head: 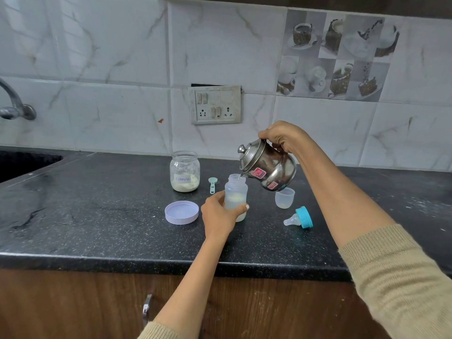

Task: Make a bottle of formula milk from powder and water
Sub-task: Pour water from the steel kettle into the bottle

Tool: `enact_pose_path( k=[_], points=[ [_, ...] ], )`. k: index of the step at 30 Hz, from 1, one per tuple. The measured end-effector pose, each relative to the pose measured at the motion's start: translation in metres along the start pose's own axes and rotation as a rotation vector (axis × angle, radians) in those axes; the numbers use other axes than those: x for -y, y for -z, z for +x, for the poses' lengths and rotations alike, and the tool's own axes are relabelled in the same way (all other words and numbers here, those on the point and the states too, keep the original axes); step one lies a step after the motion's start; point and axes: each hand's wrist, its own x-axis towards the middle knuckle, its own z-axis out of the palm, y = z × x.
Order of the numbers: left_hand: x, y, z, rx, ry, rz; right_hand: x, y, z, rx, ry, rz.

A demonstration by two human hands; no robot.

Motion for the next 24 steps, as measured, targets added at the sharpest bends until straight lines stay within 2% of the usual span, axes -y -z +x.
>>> enact_pose_path(
  k=[24],
  points=[
    [0.0006, -0.0002, 0.0004, 0.003, 0.001, 0.012, 0.0035, 0.002, -0.006, 0.006, 0.032, -0.058]
  ],
)
